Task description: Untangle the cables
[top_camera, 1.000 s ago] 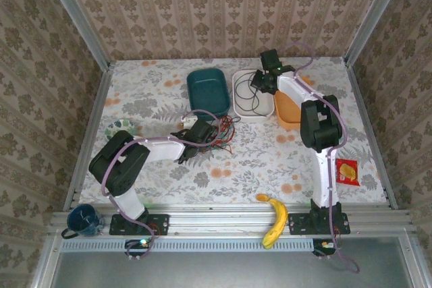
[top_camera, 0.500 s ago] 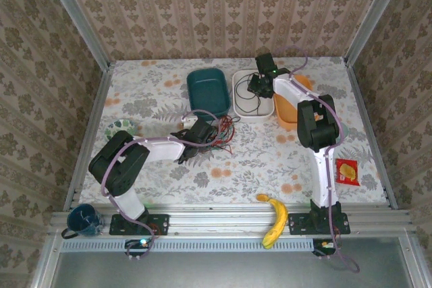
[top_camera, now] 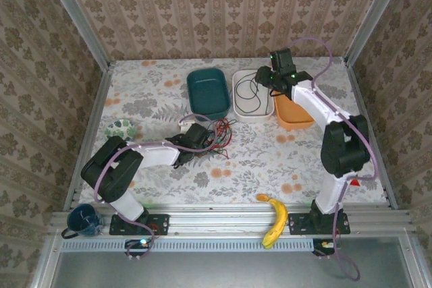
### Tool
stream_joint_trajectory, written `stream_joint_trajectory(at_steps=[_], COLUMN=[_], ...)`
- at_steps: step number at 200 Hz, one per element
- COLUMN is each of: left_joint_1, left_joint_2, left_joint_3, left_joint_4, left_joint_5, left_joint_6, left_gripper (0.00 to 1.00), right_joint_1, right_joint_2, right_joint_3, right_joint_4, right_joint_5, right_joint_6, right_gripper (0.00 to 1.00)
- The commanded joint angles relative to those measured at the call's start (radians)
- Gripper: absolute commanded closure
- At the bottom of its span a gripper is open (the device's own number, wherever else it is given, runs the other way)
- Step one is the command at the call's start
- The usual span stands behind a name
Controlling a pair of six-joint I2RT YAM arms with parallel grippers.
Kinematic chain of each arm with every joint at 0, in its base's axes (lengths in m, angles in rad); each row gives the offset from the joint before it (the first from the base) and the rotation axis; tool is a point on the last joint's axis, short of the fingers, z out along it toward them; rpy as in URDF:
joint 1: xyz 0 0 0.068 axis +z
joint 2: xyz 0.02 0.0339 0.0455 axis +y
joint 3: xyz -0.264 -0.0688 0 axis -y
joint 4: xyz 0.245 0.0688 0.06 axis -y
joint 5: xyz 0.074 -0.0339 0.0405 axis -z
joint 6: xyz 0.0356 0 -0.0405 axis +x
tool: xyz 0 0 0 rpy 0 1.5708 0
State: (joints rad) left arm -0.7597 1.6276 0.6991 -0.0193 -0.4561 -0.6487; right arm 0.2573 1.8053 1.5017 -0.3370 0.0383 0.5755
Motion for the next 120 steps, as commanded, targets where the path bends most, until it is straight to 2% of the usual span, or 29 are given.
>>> stream_joint_trajectory(at_steps=[1,22,43,63,120], left_joint_1=[-0.009,-0.010,-0.013,-0.016,-0.030], left_joint_2=[0.012,0.011,0.008,0.009,-0.004], left_joint_3=[-0.048,-0.056,-0.058,-0.058,-0.061], left_joint_4=[-0.065,-0.036,-0.025,-0.020,-0.021], left_joint_5=[0.048,0.065,0.071,0.074,0.065], left_joint_6=[0.074,0.089,0.098,0.102,0.110], left_gripper=[0.38,0.38,0.38,0.38,0.38], right_joint_1=[0.041,0.110,0.193,0.241,0.246], right_joint_2=[-0.072,-0.099,-0.110,-0.104,-0.047], right_joint_3=[-0.113,-0.193,-0.278,-0.342,-0.378], right_joint_4=[0.044,0.007,0.013,0.074,0.233], right_joint_5=[-0.125,-0.312,-0.408,-0.421,-0.391], right_joint_6=[-0.085,-0.164,-0.187,-0.126,0.047], right_gripper=[0.51,0.52,0.53,0.54,0.54])
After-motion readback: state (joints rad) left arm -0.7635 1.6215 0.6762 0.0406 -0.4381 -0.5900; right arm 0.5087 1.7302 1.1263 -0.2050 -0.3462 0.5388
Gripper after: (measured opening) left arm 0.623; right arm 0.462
